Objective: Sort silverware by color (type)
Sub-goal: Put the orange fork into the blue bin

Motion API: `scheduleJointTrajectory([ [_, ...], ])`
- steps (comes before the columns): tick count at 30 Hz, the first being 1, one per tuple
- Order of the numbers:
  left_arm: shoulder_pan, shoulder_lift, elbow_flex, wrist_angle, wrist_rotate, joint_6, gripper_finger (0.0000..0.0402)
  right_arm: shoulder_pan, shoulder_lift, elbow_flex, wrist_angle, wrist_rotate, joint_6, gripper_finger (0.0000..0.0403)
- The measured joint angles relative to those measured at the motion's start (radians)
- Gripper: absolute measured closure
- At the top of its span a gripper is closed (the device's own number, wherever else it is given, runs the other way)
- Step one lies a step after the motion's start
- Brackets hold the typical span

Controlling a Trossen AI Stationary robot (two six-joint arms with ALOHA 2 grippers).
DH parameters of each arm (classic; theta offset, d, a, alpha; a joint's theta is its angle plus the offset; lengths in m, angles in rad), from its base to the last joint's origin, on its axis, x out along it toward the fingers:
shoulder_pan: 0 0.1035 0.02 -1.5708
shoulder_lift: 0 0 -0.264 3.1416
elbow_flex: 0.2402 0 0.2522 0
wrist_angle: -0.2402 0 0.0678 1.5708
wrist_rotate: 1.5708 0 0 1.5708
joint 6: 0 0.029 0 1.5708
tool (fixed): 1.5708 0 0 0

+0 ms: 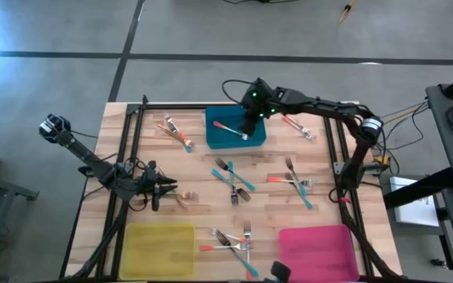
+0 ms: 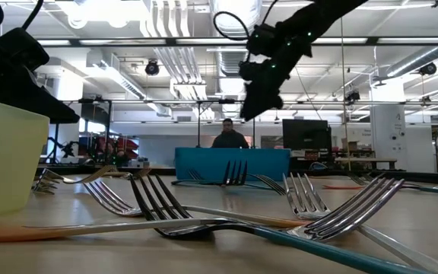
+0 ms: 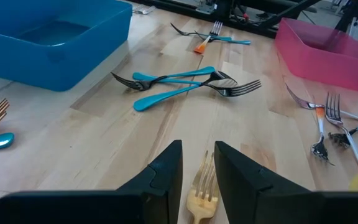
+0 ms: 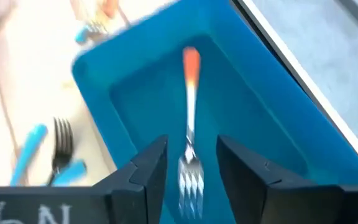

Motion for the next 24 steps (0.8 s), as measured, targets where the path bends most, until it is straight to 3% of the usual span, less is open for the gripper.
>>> scheduleJointTrajectory([
  [12, 0.000, 0.000, 0.000, 0.000, 0.000, 0.000, 0.0325, -0.210, -0.034, -0.006, -0.438, 0.006, 0.019, 0.0266],
  [21, 0.000, 0.000, 0.000, 0.000, 0.000, 0.000, 0.0325, -0.325, 0.049, -0.007, -0.537, 0.007, -0.006, 0.0266],
  [24, 0.000, 0.000, 0.000, 0.000, 0.000, 0.000, 0.0325, -0.345, 0.096, -0.008, -0.540, 0.069, -0.058, 0.0266],
])
